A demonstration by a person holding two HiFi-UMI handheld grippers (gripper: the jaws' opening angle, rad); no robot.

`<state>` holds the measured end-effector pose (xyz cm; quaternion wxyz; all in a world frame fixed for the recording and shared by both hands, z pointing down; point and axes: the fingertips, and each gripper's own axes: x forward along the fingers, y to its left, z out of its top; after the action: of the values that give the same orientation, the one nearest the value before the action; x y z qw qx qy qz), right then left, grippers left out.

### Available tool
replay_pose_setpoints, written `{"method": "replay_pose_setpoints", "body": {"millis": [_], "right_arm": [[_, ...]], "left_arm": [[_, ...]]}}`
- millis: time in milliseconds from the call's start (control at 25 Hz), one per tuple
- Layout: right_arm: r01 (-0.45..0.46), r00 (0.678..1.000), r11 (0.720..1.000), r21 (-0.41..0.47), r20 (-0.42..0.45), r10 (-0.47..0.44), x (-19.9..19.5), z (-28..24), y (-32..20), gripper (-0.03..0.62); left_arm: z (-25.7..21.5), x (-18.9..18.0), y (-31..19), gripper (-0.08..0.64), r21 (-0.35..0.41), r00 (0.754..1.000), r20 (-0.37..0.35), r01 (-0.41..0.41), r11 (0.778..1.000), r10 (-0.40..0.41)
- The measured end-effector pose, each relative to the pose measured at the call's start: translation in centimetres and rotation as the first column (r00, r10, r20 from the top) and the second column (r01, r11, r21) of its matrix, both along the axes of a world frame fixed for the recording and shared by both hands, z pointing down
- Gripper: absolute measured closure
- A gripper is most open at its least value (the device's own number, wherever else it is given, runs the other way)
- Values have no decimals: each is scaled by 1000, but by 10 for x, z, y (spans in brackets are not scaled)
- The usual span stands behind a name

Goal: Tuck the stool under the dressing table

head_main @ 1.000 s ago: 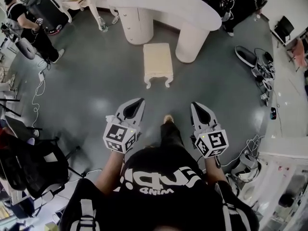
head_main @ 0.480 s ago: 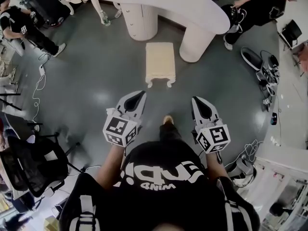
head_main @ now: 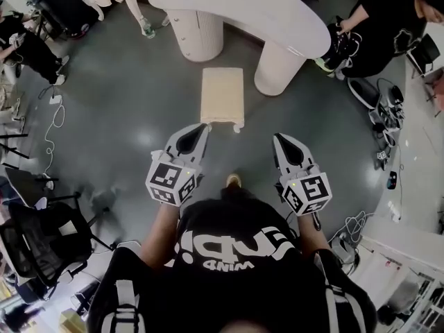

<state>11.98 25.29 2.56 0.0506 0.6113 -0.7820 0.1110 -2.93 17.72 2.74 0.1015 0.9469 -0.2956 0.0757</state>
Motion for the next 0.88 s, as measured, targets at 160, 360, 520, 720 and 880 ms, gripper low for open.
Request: {"method": "replay_pose_setpoints", "body": {"millis": [160,360,520,720,880], "right_arm": [[9,1000,1000,-10,4,-9,31,2,-15,569],[23,1000,999,-25,17,-22,50,11,-33,570],[47,999,998,-31,21,-46,50,15,-51,569],[53,998,998,-46,28,-52,40,22,-75,569],[44,999,998,-54,25,-43,36,25,-101,569]], "left_arm": [[-1,30,-16,551,0,1000,-1,2,1000,-2],[3,39,-33,551,7,1000,7,22,1000,-22],[11,30,-47,551,-5,998,34,58,998,-58],[17,21,-68,551,-12,998,48,49,999,-49],[18,22,-97,551,-25,999,39,36,999,-35]]}}
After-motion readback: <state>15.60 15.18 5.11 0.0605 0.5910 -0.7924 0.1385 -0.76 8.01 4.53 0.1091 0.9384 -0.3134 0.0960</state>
